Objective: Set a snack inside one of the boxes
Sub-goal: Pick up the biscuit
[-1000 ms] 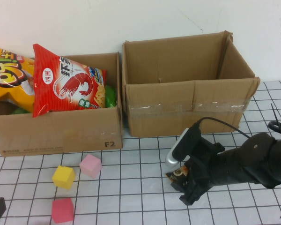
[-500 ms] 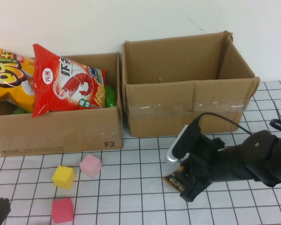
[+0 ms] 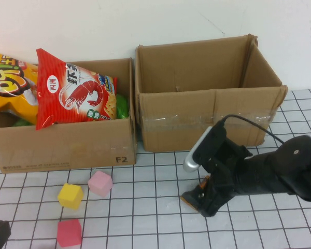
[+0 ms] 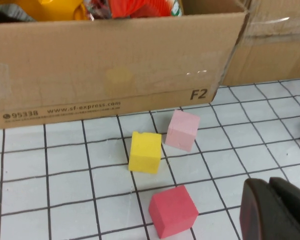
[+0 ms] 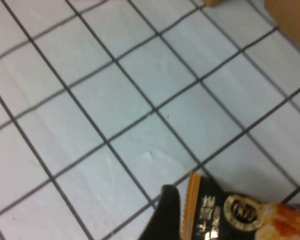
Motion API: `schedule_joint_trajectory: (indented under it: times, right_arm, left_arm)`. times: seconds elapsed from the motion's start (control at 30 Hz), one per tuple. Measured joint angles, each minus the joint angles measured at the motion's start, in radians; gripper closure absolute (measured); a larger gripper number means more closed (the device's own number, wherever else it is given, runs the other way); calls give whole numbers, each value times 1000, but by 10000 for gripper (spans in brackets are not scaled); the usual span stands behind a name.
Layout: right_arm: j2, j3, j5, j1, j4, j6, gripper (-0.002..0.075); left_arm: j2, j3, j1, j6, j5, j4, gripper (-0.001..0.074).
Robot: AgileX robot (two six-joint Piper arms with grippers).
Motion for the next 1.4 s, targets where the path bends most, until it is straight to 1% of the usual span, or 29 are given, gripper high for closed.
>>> schedule_joint_trajectory:
  times: [0.17,0.27,0.47,0.83,0.97,1.13,1.27,1.4]
  right_arm:
    - [63,0,-38,0,0,4,40]
    - [102,0,-63,-8,23,49,35]
    - [130,0,-37,-29,44,72,34]
    - [159,-9,-23,-30,46,53,36]
    - [162,-11,-34,-30,49,41,92]
    - [164,-12,-34,-30,52,29,223]
    - [156,-12,-21,-30,52,27,313]
    - [124,-3,15,-30,52,27,357]
  left_arm:
    - [0,13,0,0,-20,-4,736]
    - [0,17,0,0,-24,-10,736]
    - [0,17,0,0,-26,-13,736]
    - [0,17,0,1,-28,-19,736]
    - [0,17,0,1,-28,-19,736]
    - [0,17,0,1,-30,-21,736]
    - [0,17,0,1,-32,-20,736]
    - [0,17,0,1,-34,-20,736]
